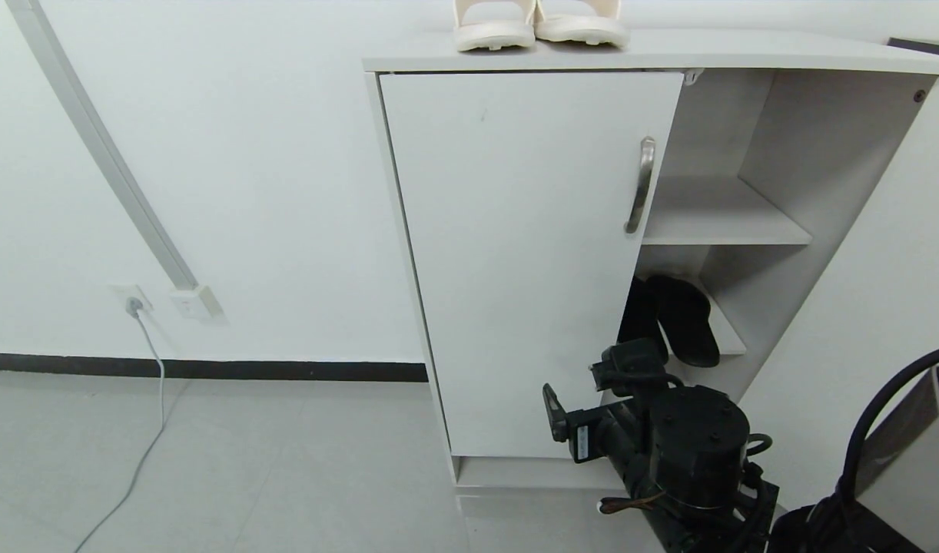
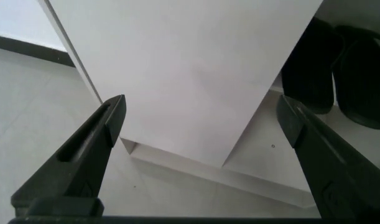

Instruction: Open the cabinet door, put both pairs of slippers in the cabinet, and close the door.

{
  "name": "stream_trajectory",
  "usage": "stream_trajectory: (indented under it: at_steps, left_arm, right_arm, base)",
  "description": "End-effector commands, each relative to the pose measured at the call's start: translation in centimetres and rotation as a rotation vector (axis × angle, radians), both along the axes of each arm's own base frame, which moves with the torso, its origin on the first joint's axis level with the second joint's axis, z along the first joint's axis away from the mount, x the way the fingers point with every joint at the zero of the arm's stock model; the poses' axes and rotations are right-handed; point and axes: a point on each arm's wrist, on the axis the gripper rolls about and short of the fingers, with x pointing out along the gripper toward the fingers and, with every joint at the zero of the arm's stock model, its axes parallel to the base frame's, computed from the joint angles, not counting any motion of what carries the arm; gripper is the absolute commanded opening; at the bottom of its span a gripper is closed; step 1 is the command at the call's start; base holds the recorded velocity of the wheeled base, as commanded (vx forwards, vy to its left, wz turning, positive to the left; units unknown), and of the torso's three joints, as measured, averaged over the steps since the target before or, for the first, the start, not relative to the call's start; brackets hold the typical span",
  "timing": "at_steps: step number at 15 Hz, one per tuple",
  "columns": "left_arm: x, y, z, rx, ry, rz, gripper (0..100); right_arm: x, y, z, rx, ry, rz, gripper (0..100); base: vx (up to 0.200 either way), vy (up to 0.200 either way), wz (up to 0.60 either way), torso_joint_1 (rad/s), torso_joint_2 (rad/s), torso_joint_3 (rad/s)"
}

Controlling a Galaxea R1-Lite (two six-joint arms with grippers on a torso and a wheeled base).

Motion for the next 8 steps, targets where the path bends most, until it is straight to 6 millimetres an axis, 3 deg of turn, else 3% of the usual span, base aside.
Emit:
stream_trajectory:
  at_steps: [1,5,8]
  left_arm:
    - [0.01,0.00,0.00,-0.001,0.002,0.000,0]
    - [0.01,0.00,0.00,0.002,0.002,0.000,0]
    - [0.00,0.00,0.00,0.007,0.000,0.000,0]
  right_arm:
    - [-0.03,0.02,-0.03,-0.001,0.000,0.001,100]
    - [-0.03,0.02,-0.03,0.000,0.001,0.001,100]
    - [-0.04,0.01,0.02,0.000,-0.001,0.001,100]
  base:
    - [0.000,0.000,0.00,0.000,0.00,0.000]
    - [0.000,0.000,0.00,0.005,-0.16,-0.253]
    - [0.000,0.000,0.00,0.038,-0.51,-0.370]
